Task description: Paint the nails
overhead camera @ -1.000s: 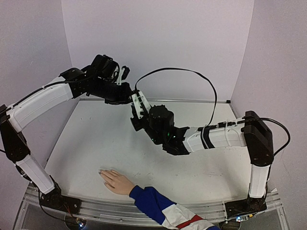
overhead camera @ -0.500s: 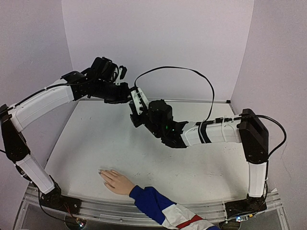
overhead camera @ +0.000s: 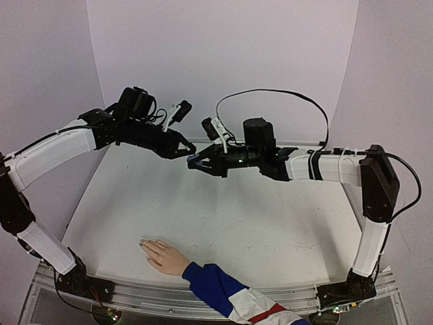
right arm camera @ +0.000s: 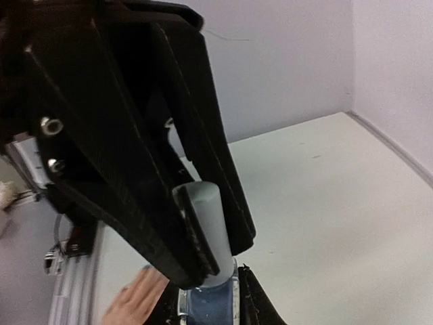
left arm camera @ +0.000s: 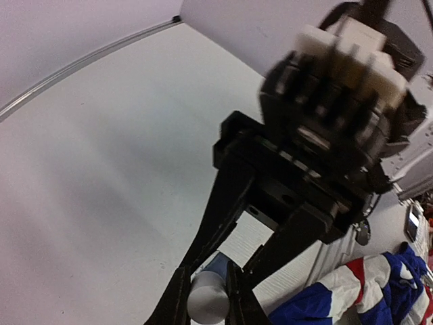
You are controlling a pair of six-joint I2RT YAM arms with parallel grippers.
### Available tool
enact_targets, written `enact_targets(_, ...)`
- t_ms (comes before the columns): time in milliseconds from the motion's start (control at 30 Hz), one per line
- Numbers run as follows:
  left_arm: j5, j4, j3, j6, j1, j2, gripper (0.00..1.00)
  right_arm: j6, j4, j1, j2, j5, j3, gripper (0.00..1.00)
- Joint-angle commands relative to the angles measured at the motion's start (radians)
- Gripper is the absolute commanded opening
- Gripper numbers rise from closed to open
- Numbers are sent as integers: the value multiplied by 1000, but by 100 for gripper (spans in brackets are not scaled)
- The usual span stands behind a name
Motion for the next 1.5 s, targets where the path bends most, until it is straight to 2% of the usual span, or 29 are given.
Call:
enact_targets(0,488,-109,-46,134,-81,17,0,226,475,13,-157,-355,89,0)
enact_targets(133,545,-121,-49,163,-80,1,0,262,482,4,-187,-409,64,0)
enact_targets(233,530,-148,-39,187,-80,-17,0,287,484,-11,-197,-463,43,0)
enact_targets(333,516,-164,-27,197,-79,-43,0,279,479,-22,-213,-470,-1,0)
enact_targets(433,518,-167,-14,187,-79,-68,5,211,432,-26,-243,-422,-41,0)
enact_targets(567,499,-171,16,159,-79,-74,27,85,314,-26,-280,-315,-50,0)
enact_targets(700,382,-169,7,140,-67,-121,59,1,239,-25,-305,-199,-62,0)
enact_targets(833,345,-120,-64,67,16,-204,78,-38,217,-25,-330,-106,-95,0)
enact_targets(900,311,-85,-105,21,59,-246,92,-52,207,-25,-339,-56,-106,0)
enact_targets(967,255,-60,-136,-23,80,-280,99,-63,211,-20,-350,16,-121,0)
enact_targets(1067,153,3,-165,-137,81,-317,99,-71,208,24,-360,266,-133,0)
enact_targets(1200,41,209,-217,-362,78,-392,95,-165,232,143,-337,752,-139,0)
enact_targets(1233,14,252,-223,-401,75,-405,95,-177,235,164,-323,832,-130,0)
enact_targets(1333,-34,334,-207,-435,54,-410,95,-187,235,203,-276,976,-93,0)
enact_targets(1467,-110,349,-146,-386,-2,-371,91,-204,200,240,-212,1019,-29,0)
